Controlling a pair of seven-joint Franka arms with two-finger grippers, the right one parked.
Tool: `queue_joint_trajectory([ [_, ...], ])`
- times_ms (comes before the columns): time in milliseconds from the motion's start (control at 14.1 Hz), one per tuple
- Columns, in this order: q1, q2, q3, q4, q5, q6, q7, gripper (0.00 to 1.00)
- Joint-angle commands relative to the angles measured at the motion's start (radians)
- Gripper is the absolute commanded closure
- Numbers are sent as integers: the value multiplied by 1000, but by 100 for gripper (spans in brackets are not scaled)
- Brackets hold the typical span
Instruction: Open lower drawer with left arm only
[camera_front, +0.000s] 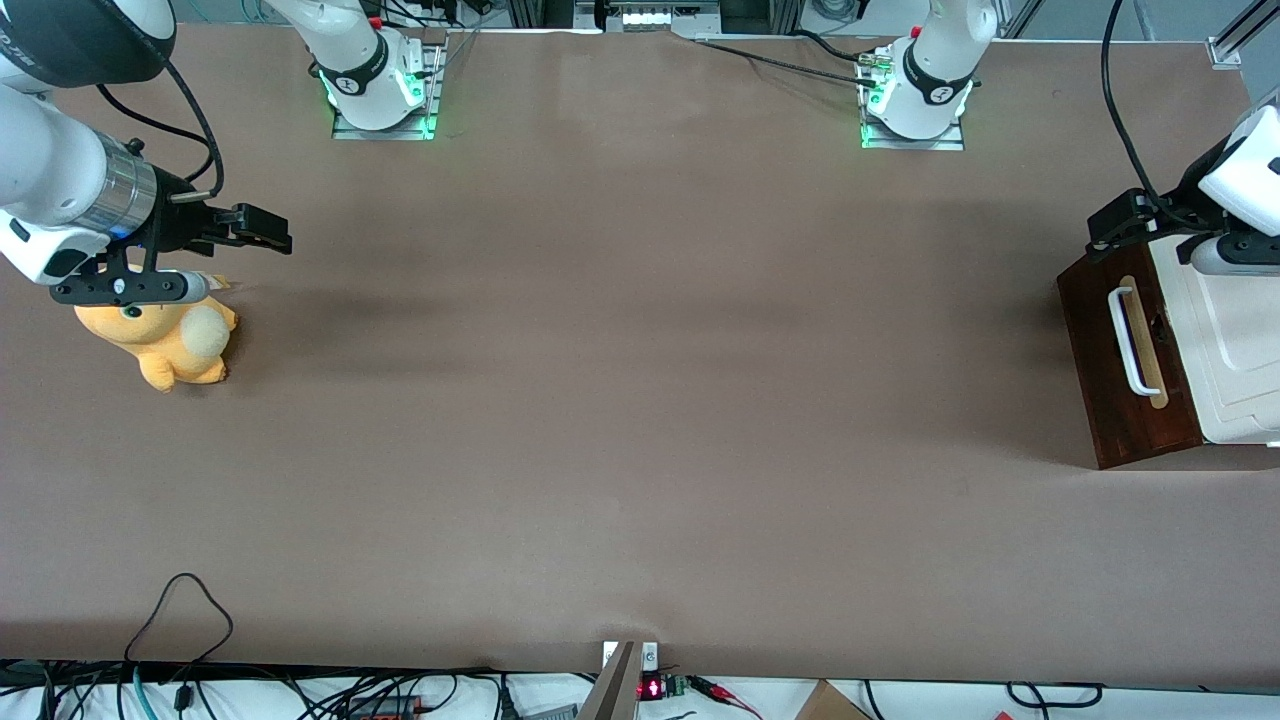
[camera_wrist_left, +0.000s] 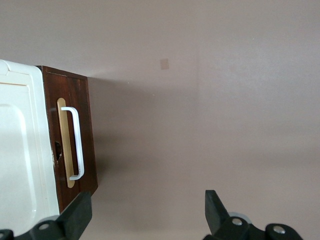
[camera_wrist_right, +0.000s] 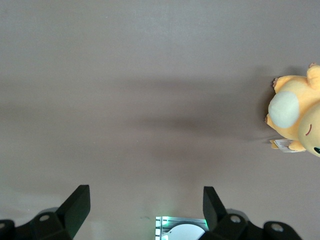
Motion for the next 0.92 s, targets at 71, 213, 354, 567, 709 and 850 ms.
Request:
queue_joint_trajectory([
  [71,7,9,0,12,-28,-42,18,0],
  [213,7,13,-1,9,-14,-49,20,0],
  [354,7,23,0,0,-14,-36,33,0],
  [567,5,33,-10,-25,45,-16,20,0],
  [709,2,35,-64,-58,213,-18,-29,0],
  [850,-3,42,-127,-89,329,-36,-150,0],
])
